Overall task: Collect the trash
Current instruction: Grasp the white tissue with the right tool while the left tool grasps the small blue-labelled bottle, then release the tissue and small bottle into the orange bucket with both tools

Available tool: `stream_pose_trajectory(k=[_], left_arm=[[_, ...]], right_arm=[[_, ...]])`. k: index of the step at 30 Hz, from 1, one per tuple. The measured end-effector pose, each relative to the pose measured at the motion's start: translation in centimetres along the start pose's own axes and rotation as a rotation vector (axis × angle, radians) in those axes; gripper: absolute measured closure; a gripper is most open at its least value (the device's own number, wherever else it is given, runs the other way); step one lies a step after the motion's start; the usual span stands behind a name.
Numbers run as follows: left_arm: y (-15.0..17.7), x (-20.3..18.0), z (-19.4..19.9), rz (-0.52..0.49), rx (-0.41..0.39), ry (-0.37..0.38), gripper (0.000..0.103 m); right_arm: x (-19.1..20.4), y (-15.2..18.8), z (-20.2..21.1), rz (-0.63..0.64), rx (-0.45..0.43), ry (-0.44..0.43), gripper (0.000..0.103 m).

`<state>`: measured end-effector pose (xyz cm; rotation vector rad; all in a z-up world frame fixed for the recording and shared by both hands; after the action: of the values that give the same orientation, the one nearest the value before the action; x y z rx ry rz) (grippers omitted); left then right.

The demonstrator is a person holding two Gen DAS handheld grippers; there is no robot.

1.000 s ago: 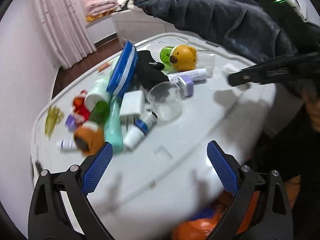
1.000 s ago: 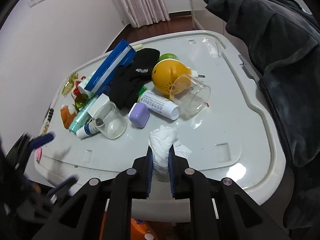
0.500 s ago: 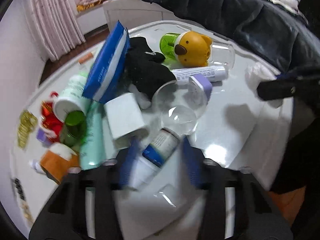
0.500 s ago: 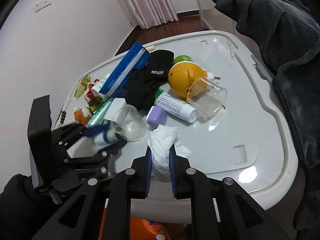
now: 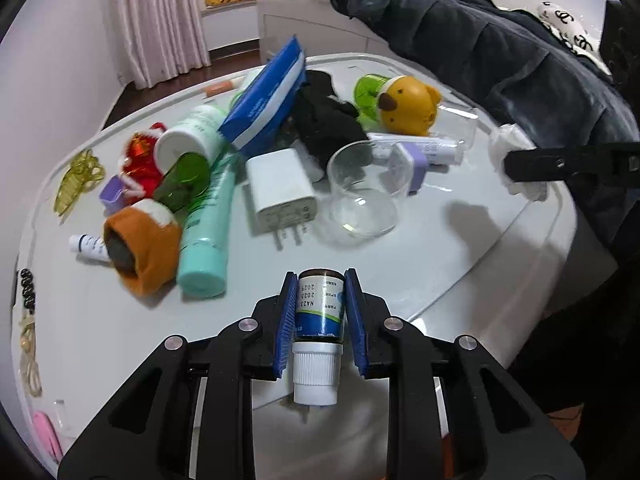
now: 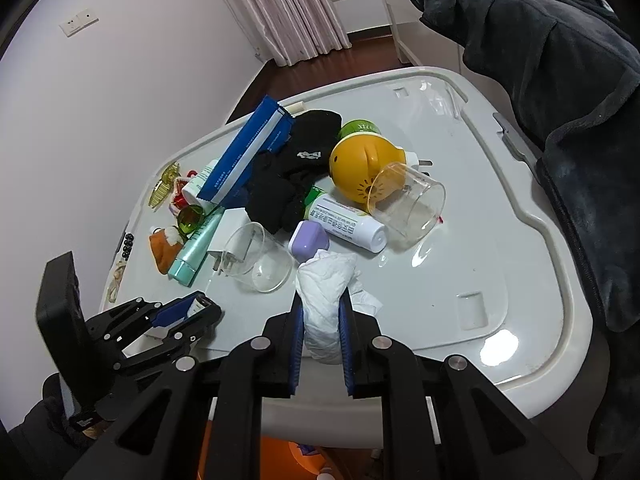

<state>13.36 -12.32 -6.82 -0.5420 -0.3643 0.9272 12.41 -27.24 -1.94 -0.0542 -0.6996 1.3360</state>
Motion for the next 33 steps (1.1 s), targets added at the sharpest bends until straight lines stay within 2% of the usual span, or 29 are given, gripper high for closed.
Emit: stream_pose_trajectory(k=[5, 9, 14, 18, 21, 24, 27, 29, 33], left_arm=[[0.5, -0.1, -0.2, -0.004, -0.009, -0.049, 0.079], [0.7, 0.2, -0.1, 0.041, -0.024, -0.04, 0.08], [1.2, -0.2, 0.7, 0.029, -0.031, -0.072, 0.08], [0.8, 0.0, 3.1, 0.093, -0.058, -0.038, 0.08], [1.0, -0.1, 7.9, 0.166, -0.107, -0.018, 0.08], [2.7, -0.8, 11.3, 0.2, -0.113, -0.027, 0.08], [6.2, -1.7, 13.8, 0.238, -0.073, -0.048, 0.08], [7.9, -2.2, 14.4, 0.262, -0.051, -0.047, 0.08], [10.3, -4.0, 14.9, 0.236, -0.036, -0.043, 0.08]], right_arm=[[0.0, 0.1, -0.1, 0.003, 0.003, 0.001, 0.085], [0.0, -0.1, 0.0, -0.006, -0.001, -0.003, 0.085], [0.2, 0.0, -0.1, 0.009, -0.002, 0.002, 0.085], [1.0, 0.2, 0.1, 0.047, -0.015, -0.001, 0.086], [2.0, 1.1, 0.9, 0.074, -0.023, -0.036, 0.086], [3.5, 3.7, 2.5, 0.087, -0.028, -0.103, 0.086], [4.8, 7.9, 4.2, 0.109, -0.008, -0.116, 0.086], [5.4, 10.4, 5.1, 0.122, 0.014, -0.117, 0.086], [6.5, 14.9, 6.8, 0.168, 0.068, -0.111, 0.086]])
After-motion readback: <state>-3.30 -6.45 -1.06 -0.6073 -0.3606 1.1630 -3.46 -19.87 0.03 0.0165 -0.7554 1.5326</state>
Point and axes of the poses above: each gripper's, at about its wrist camera, not at the fingertips, and z roughly against the way its jaws point, x to its left, y to its underside, the point moved 7 cm from there along -z, roughly the way its jaws point, and after that the axes turned 7 degrees about -z, right-handed, at the moved point
